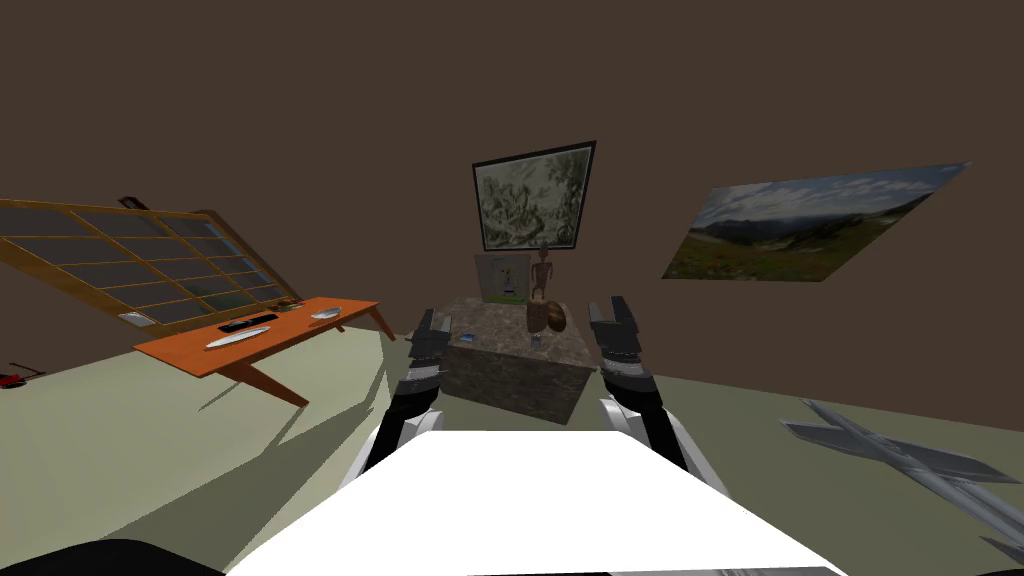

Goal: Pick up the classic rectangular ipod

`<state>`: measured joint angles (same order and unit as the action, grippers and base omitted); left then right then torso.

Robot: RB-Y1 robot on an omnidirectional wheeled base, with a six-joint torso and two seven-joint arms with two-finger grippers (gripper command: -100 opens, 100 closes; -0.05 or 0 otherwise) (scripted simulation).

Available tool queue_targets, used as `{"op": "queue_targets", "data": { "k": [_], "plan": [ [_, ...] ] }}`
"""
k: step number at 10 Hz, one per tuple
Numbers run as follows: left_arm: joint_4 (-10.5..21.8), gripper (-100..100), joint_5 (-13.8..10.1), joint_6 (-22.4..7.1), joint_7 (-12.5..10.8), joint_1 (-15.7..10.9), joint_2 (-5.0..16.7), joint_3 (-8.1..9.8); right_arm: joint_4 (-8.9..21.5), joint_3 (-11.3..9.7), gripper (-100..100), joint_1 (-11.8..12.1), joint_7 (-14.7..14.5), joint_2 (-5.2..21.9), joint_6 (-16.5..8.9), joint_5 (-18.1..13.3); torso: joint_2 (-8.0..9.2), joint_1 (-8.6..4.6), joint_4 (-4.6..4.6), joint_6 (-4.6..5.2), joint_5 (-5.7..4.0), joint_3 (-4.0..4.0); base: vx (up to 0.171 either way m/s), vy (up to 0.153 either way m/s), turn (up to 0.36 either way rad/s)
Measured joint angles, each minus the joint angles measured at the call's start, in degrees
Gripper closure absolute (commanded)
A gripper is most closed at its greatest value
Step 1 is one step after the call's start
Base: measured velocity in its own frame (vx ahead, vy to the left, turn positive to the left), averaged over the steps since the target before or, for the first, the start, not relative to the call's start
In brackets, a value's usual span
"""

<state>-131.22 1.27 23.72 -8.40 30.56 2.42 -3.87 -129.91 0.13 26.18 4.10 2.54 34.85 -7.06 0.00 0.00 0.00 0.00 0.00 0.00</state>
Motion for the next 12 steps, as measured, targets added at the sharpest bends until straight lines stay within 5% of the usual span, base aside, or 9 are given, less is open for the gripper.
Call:
{"op": "queue_targets", "data": {
  "k": [12],
  "plan": [
    [0.0,0,0.0,0.0,0.0,0.0,0.0,-0.01,13.0,-8.5,-100,-3.9,2.7,19.1,-6.5,-0.5,0.25,0.32,-0.06,0.00,0.07,0.14,-0.058,0.085,-0.003]
  ]
}}
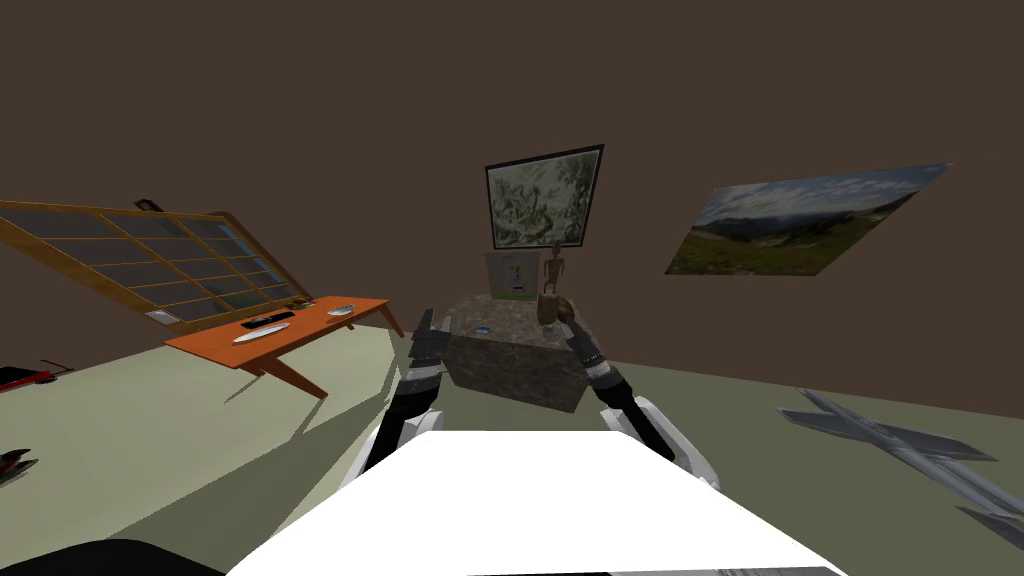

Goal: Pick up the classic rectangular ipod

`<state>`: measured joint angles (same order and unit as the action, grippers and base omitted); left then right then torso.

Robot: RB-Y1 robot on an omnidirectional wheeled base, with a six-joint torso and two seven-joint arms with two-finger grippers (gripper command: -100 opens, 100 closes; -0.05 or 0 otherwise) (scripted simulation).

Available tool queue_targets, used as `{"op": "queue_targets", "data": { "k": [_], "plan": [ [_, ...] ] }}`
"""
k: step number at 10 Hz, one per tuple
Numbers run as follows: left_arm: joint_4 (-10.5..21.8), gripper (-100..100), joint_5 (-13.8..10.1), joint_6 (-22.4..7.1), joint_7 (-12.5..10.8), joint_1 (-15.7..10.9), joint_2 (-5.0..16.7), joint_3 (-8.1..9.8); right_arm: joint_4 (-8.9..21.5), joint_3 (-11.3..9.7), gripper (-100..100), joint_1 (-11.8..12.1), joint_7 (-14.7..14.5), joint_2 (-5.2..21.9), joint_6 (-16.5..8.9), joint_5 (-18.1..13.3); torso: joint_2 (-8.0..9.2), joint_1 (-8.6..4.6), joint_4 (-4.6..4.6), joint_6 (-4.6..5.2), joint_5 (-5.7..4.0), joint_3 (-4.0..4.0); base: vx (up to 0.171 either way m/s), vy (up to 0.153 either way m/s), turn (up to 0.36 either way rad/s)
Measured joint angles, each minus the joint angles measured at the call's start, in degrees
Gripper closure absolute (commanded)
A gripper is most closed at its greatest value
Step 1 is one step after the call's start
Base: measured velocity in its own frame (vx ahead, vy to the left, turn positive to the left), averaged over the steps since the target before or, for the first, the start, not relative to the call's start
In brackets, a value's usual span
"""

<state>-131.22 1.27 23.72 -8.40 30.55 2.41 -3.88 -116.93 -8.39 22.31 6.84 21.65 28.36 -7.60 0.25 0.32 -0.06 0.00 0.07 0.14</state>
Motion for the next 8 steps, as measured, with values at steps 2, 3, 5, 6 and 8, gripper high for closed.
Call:
{"op": "queue_targets", "data": {
  "k": [2,3,5,6,8],
  "plan": [
    [0.0,0,0.0,0.0,0.0,0.0,0.0,0.00,2.0,-2.1,-100,-0.3,0.2,2.9,-1.3,-0.4,-0.06,-0.02,0.00,0.00,0.01,-0.03,-0.057,0.071,-0.008],
    [0.0,0,0.0,0.0,0.0,0.0,0.0,0.00,4.0,-3.0,-100,-1.2,0.3,4.3,-1.7,-0.5,-0.02,-0.08,0.01,0.01,-0.01,-0.01,-0.064,0.057,-0.001],
    [0.0,0,0.0,0.0,0.0,0.0,0.0,0.00,5.7,-4.1,-100,-1.8,0.9,7.3,-2.9,-0.4,-0.06,-0.06,0.01,0.01,-0.01,-0.03,-0.064,0.096,0.003],
    [0.0,0,0.0,0.0,0.0,0.0,0.0,0.00,7.6,-5.1,-100,-2.3,1.3,9.3,-3.6,-0.3,0.01,0.06,0.00,0.01,0.01,0.01,-0.067,0.095,-0.005],
    [0.0,0,0.0,0.0,0.0,0.0,0.0,0.00,9.3,-6.7,-100,-2.7,1.5,12.2,-5.0,-0.6,0.00,0.03,0.00,0.01,0.01,0.00,-0.053,0.083,0.007]
  ]
}}
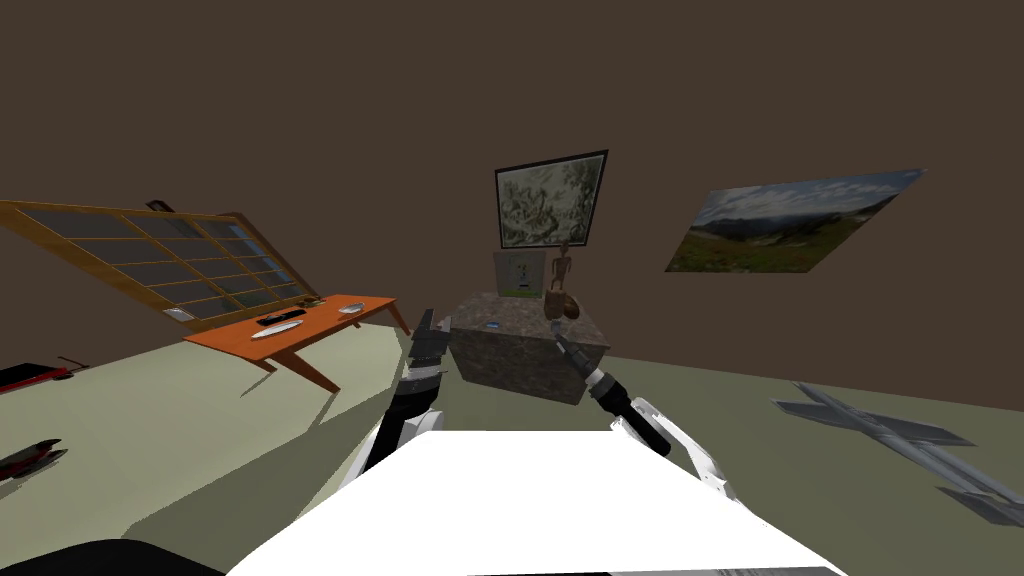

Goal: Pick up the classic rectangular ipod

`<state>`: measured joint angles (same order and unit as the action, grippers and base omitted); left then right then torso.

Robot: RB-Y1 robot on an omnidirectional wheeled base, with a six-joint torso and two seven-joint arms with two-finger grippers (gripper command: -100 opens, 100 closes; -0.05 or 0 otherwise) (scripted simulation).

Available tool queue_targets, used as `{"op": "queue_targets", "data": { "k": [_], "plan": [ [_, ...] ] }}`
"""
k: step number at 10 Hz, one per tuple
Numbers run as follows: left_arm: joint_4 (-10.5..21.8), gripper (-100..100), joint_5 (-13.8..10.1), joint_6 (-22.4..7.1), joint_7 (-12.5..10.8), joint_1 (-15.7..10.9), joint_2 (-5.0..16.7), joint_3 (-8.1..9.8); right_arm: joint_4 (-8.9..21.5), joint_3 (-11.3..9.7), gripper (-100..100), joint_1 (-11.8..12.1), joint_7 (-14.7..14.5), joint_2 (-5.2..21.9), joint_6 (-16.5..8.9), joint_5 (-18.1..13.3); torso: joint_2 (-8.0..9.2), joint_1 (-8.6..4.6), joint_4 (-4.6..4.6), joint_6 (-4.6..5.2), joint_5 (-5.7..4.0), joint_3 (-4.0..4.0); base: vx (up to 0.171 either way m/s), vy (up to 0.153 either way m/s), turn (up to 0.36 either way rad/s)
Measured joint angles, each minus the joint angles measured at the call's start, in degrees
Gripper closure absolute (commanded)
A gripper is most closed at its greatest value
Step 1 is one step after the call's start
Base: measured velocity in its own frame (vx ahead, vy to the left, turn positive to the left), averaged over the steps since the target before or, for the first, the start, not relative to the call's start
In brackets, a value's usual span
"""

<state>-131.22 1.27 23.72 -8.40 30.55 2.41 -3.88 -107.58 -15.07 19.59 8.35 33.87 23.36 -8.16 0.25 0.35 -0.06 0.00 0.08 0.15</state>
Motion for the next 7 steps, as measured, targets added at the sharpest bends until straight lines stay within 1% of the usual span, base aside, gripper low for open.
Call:
{"op": "queue_targets", "data": {
  "k": [1,2,3,4,5,6,7],
  "plan": [
    [0.0,0,0.0,0.0,0.0,0.0,0.0,0.00,0.8,-0.4,-100,-0.2,0.1,1.2,-0.4,0.0,-0.08,-0.09,0.01,0.01,-0.01,-0.04,-0.026,0.072,0.022],
    [0.0,0,0.0,0.0,0.0,0.0,0.0,0.00,3.1,-1.0,-100,-1.1,0.5,3.0,-0.5,0.2,-0.14,-0.10,0.03,0.00,-0.02,-0.08,-0.039,0.096,0.048],
    [0.0,0,0.0,0.0,0.0,0.0,0.0,0.00,4.9,-2.2,-100,-1.7,0.8,4.6,-1.5,0.1,-0.13,-0.03,0.03,0.00,-0.01,-0.07,-0.039,0.079,0.012],
    [0.0,0,0.0,0.0,0.0,0.0,0.0,0.00,5.1,-2.7,-100,-1.4,0.8,6.0,-2.3,0.1,-0.11,-0.07,0.02,0.01,0.00,-0.06,-0.042,0.099,0.040],
    [0.0,0,0.0,0.0,0.0,0.0,0.0,0.00,7.0,-3.6,-100,-2.3,1.0,7.5,-3.0,0.1,-0.11,-0.01,0.02,-0.01,0.00,-0.06,-0.028,0.088,0.018],
    [0.0,0,0.0,0.0,0.0,0.0,0.0,0.00,7.4,-3.9,-100,-2.2,1.1,8.7,-3.5,0.1,-0.14,-0.04,0.02,0.01,0.00,-0.07,-0.028,0.088,0.052],
    [0.0,0,0.0,0.0,0.0,0.0,0.0,0.00,8.1,-4.2,-100,-1.7,1.3,10.6,-4.0,0.3,-0.14,-0.04,0.03,0.00,0.00,-0.08,-0.019,0.120,0.082]
  ]
}}
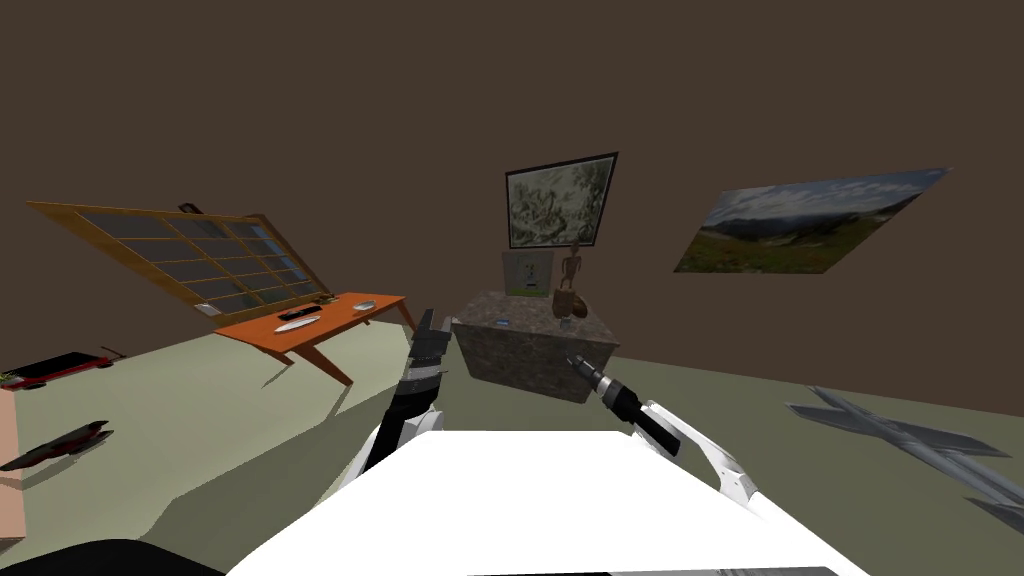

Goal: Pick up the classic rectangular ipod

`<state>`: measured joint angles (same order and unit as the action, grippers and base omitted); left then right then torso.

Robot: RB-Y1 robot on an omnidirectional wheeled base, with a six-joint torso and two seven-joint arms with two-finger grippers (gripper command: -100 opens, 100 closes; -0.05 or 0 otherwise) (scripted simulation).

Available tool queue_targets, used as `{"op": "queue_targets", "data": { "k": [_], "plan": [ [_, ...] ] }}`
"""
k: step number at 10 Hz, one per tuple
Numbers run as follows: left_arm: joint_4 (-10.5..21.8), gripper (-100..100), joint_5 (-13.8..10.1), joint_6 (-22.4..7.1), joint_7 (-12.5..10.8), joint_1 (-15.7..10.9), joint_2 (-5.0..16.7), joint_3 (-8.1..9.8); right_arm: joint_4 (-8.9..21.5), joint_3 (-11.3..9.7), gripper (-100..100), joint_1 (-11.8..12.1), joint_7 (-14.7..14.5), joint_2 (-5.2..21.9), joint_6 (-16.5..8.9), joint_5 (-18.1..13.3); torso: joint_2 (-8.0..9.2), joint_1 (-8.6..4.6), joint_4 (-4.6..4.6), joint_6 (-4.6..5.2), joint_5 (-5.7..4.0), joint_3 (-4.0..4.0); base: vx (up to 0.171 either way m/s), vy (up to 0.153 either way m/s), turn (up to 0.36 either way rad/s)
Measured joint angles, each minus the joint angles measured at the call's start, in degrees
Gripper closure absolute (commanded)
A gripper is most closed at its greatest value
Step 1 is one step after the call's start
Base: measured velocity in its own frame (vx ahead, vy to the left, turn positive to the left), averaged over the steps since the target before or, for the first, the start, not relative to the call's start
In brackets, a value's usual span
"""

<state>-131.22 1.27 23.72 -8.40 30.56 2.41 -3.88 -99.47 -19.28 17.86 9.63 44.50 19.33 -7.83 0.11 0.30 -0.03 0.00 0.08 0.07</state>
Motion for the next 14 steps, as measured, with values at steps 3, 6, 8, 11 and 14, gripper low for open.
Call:
{"op": "queue_targets", "data": {
  "k": [3,6,8,11,14],
  "plan": [
    [0.0,0,0.0,0.0,0.0,0.0,0.0,0.00,5.0,-2.1,-100,-1.5,0.4,4.5,-2.1,0.2,-0.06,0.05,0.01,-0.01,0.00,-0.04,-0.014,0.109,0.087],
    [0.0,0,0.0,0.0,0.0,0.0,0.0,0.00,9.1,-3.5,-100,-1.9,0.7,9.2,-4.1,0.8,-0.14,-0.02,0.03,0.00,0.00,-0.08,0.016,0.103,0.103],
    [0.0,0,0.0,0.0,0.0,0.0,0.0,0.00,13.0,-4.6,-100,-2.8,0.8,11.7,-4.9,1.1,-0.24,0.04,0.05,0.01,0.02,-0.14,0.037,0.097,0.082],
    [0.0,0,0.0,0.0,0.0,0.0,0.0,0.00,19.6,-6.6,-100,-4.5,1.4,16.8,-7.6,2.0,-0.35,0.16,0.08,-0.02,0.03,-0.20,0.059,0.121,0.150],
    [0.0,0,0.0,0.0,0.0,0.0,0.0,0.01,20.3,-6.3,-100,-3.0,0.8,19.8,-10.5,2.6,-0.22,-0.07,0.05,0.01,-0.01,-0.13,0.042,0.074,0.114]
  ]
}}
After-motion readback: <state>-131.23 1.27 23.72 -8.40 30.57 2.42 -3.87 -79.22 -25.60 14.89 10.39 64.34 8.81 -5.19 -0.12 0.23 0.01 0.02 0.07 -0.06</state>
